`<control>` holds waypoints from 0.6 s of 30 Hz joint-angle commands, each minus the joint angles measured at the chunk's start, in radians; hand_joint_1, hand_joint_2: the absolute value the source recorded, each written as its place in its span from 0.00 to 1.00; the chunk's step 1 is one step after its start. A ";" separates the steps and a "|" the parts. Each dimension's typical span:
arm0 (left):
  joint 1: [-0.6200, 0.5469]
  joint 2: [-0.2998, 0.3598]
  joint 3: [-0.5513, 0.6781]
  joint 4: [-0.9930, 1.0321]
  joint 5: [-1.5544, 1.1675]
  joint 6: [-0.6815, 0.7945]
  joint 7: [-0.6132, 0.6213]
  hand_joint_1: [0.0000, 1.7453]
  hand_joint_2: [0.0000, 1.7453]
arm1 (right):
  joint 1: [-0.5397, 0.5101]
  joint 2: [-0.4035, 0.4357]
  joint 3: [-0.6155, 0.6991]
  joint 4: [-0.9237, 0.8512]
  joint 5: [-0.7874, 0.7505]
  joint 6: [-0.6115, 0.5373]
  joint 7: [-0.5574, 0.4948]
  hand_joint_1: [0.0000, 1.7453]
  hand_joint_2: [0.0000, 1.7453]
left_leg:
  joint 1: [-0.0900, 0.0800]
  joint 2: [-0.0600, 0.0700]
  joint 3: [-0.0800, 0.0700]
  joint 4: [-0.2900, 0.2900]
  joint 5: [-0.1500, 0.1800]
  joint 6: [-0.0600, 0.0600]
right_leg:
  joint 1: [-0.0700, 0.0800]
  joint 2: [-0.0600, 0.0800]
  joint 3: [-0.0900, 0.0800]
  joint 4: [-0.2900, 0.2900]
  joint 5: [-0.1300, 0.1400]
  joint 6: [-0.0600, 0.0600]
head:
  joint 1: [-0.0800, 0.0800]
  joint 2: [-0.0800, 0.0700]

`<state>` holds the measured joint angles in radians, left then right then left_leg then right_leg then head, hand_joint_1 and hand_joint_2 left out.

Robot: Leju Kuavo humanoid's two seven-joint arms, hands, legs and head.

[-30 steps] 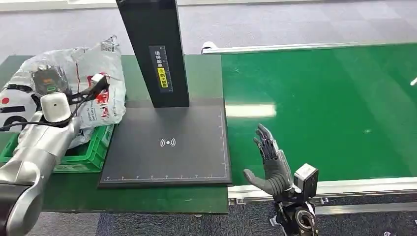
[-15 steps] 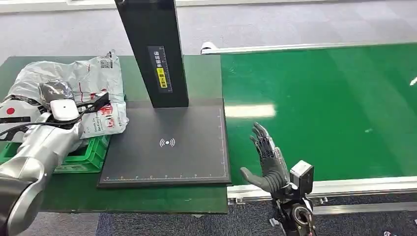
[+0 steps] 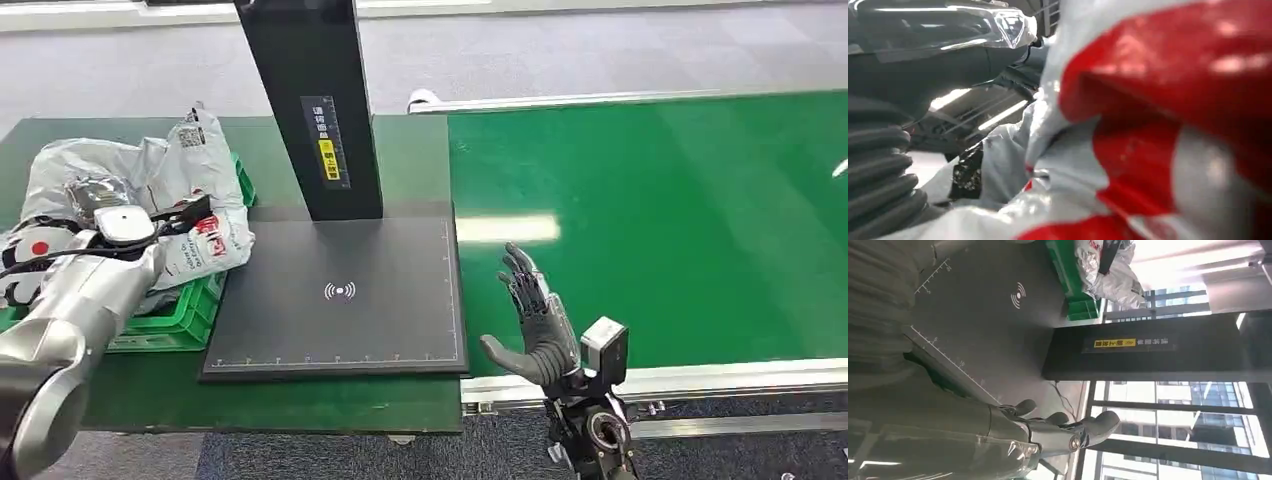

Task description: Moved the parcel from conveyor to table for the left to box.

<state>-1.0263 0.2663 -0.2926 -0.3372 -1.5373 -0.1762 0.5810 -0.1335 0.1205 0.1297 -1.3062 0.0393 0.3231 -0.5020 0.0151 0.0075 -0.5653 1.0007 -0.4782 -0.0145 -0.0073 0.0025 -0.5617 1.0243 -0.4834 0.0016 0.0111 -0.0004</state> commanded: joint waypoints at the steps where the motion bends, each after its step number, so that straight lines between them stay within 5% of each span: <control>1: 0.061 -0.017 0.094 0.051 -0.022 0.373 0.020 0.00 0.00 | 0.011 0.004 -0.016 0.015 -0.003 -0.008 0.007 0.00 1.00 | -0.001 0.001 0.001 -0.003 0.002 0.001 | -0.001 0.001 0.000 -0.002 0.002 0.000 | 0.000 0.000; 10: 0.037 -0.036 0.177 0.042 -0.029 0.650 -0.072 0.00 0.00 | 0.030 -0.010 -0.022 -0.020 -0.014 -0.016 0.023 0.00 1.00 | 0.000 -0.003 -0.005 0.000 0.003 0.000 | 0.000 -0.003 -0.003 -0.001 0.001 0.000 | 0.000 0.000; 14: 0.061 -0.060 0.270 -0.011 0.036 0.874 -0.247 0.00 0.00 | 0.036 -0.025 -0.016 -0.040 -0.015 -0.028 0.032 0.00 1.00 | 0.000 -0.004 -0.007 0.000 0.003 0.000 | 0.000 -0.004 -0.006 -0.001 0.001 0.000 | 0.000 0.000; 18: 0.132 -0.080 0.350 -0.200 0.065 0.874 -0.352 0.00 0.00 | 0.040 -0.031 -0.013 -0.047 -0.018 -0.033 0.036 0.00 1.00 | 0.000 -0.005 -0.009 0.000 0.004 0.000 | 0.000 -0.004 -0.008 -0.002 0.001 0.000 | 0.000 0.000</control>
<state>-0.9632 0.2437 -0.1258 -0.3457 -1.5174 0.6406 0.3813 -0.0940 0.1202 0.1240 -1.3455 0.0259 0.3010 -0.4761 0.0150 0.0057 -0.5739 1.0019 -0.4756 -0.0150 -0.0075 0.0006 -0.5706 1.0245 -0.4828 0.0017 0.0111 -0.0004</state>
